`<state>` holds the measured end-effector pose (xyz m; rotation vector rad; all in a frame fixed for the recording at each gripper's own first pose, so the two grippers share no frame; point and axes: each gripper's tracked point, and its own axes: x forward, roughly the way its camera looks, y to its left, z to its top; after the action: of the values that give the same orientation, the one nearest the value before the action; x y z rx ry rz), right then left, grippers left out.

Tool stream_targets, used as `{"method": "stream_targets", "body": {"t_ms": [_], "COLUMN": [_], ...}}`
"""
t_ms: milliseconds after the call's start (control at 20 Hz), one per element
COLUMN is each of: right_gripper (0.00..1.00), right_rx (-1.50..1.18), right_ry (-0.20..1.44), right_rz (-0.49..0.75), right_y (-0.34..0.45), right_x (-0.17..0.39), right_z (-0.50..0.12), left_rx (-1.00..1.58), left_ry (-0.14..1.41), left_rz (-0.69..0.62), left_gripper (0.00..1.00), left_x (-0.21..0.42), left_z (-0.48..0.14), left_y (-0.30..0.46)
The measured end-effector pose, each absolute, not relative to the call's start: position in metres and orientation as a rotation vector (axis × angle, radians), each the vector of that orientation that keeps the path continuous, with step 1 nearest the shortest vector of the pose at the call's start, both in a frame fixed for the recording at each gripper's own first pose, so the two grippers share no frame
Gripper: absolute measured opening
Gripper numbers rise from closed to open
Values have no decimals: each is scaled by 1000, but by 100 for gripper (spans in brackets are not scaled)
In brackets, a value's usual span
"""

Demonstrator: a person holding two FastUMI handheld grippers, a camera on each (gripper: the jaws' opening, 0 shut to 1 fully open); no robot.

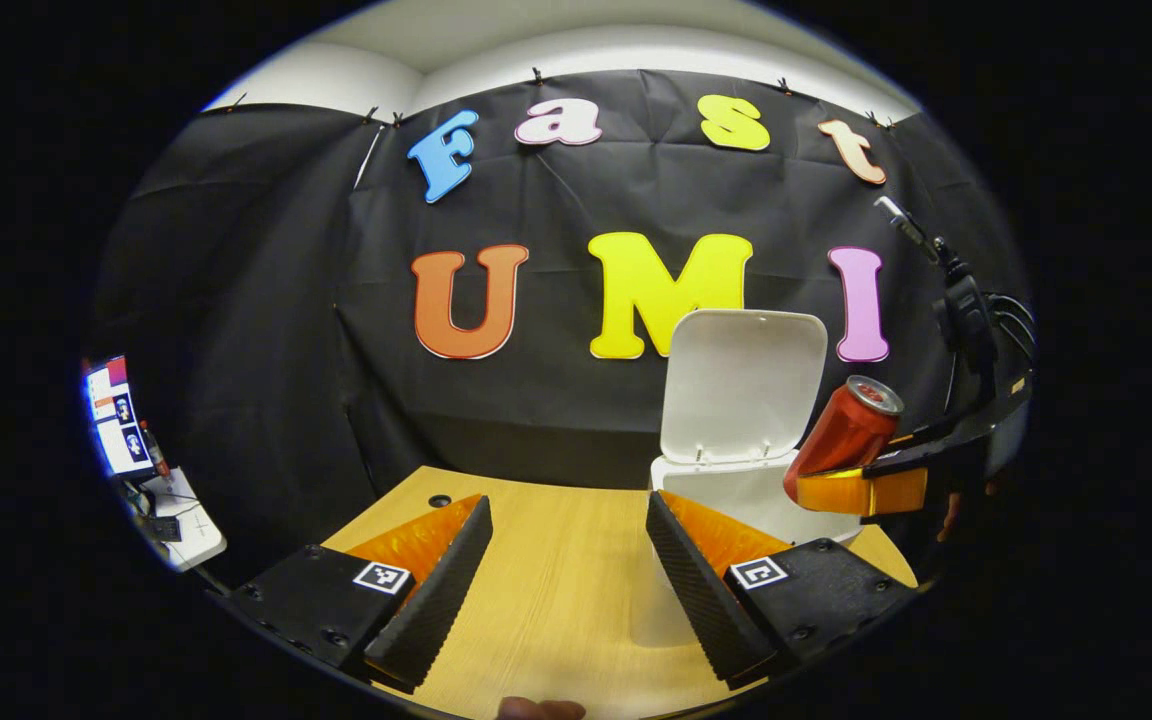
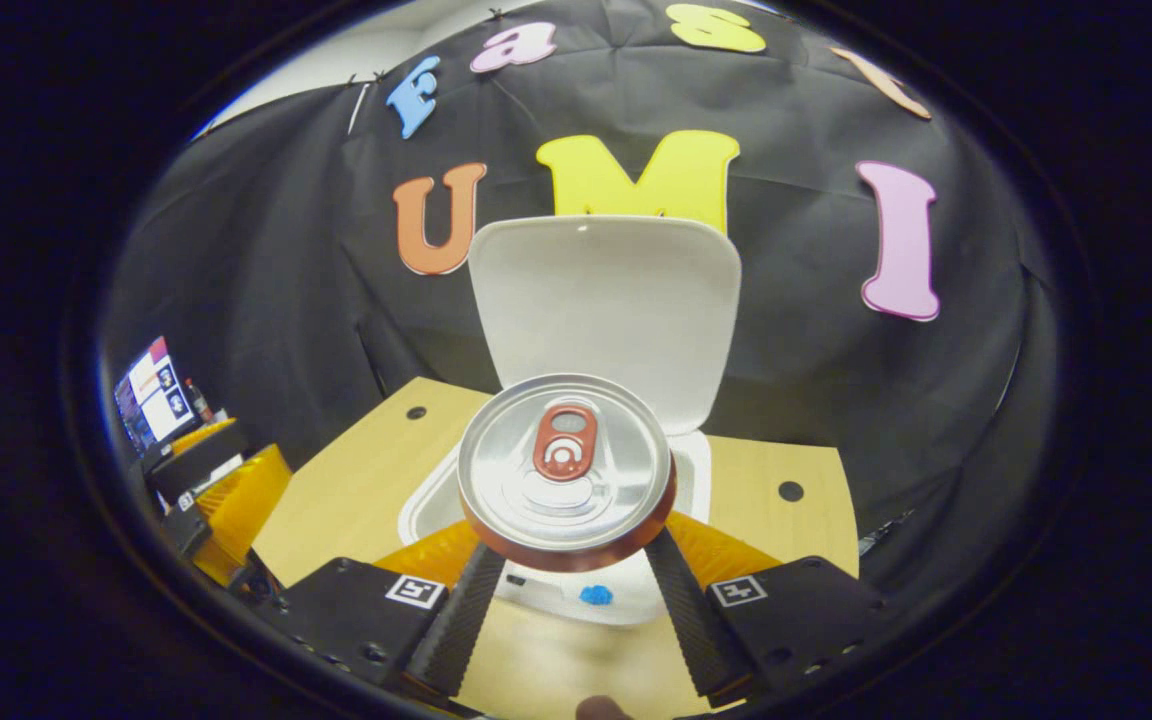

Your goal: Press the lid of the desktop garbage bin to open it, pick up the crumpled paper on the desktop and throw it into the bin, then pick up the pop can on the desktop and drop it into the bin, and finally close the garbage bin lid.

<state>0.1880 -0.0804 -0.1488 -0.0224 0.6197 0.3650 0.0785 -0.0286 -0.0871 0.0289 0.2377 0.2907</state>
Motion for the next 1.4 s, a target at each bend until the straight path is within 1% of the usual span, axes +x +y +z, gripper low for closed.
{"method": "stream_targets", "body": {"t_ms": [200, 300, 850, 1100, 1400], "right_gripper": [81, 81, 82, 83, 93], "right_rx": [-44, -46, -12, 16, 37], "right_ry": [674, 691, 752, 743, 627], "right_rz": [387, 387, 395, 398, 316], "right_y": [-72, -72, -76, -76, -108], "right_x": [204, 211, 227, 228, 235], "right_z": [-173, -182, -203, -201, -176], "left_rx": [25, 25, 48, 87, 60], "left_ry": [229, 225, 232, 240, 265], "left_rz": [366, 383, 408, 431, 427], "left_gripper": [100, 100, 100, 100, 99], "left_x": [70, 70, 71, 70, 68], "left_z": [-83, -80, -74, -69, -75], "left_y": [-17, -17, -39, -33, -41]}}
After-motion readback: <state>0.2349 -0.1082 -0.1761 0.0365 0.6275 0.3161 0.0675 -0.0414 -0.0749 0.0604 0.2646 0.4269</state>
